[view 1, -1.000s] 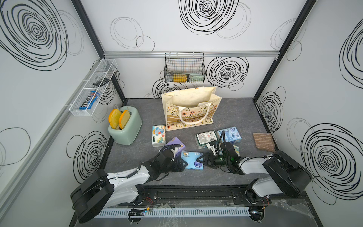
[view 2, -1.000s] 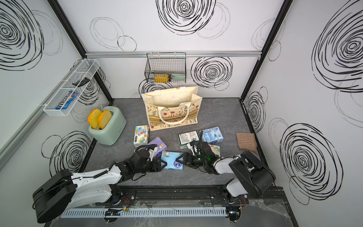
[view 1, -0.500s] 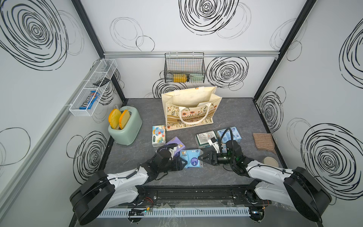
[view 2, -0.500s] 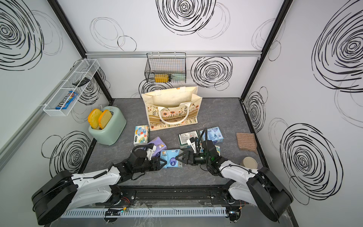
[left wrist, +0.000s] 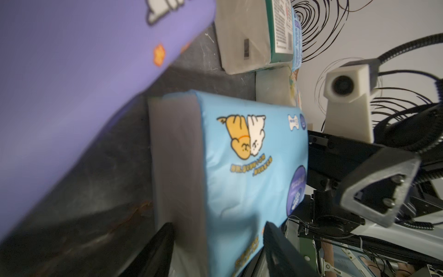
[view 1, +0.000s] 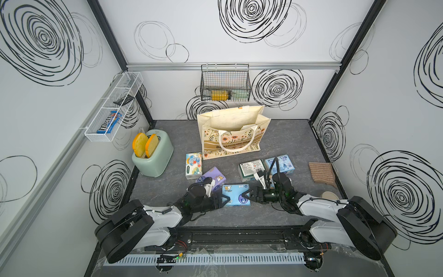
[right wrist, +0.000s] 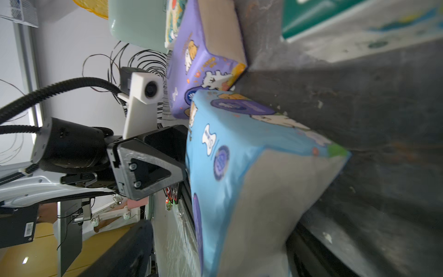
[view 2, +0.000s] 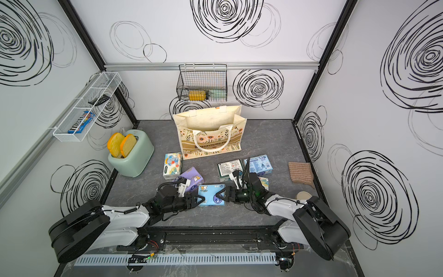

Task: Put tissues into the canvas bag
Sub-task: Pick up the pack of facial tissues from the center of the board.

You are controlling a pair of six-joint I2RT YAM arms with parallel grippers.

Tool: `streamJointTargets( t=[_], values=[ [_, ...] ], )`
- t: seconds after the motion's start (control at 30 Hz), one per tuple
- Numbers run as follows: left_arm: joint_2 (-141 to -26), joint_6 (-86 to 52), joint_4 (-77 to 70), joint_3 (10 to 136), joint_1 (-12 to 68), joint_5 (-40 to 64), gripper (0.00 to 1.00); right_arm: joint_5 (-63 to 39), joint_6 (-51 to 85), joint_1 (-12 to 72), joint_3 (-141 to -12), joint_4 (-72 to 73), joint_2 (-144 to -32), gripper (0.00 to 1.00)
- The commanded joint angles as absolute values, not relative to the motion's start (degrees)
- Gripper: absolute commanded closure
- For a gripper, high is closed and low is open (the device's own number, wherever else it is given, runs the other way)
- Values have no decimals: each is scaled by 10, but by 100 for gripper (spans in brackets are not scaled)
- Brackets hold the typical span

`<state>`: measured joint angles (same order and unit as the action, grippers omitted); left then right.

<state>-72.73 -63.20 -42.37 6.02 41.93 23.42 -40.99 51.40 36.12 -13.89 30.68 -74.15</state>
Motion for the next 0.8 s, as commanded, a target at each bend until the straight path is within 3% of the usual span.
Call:
streamJointTargets(
  t=[0.0,0.13,0.43,0.67,0.77],
  values=[
    [-744,-673,-563,53,425,278,37,-459,529,371,-120,408,-774,13],
    [-751,-676,-575,50,431,275,37,-472,542,383,-121,438,-772,14],
    [-749,-664,-561,45,432,267,37,-458,511,391,-160,333,-631,12],
    [-751,-663,-562,47,431,267,37,-399,432,395,-196,181,-680,13],
    [-751,-665,-562,46,431,268,37,-419,442,396,-183,221,-684,12]
  ],
)
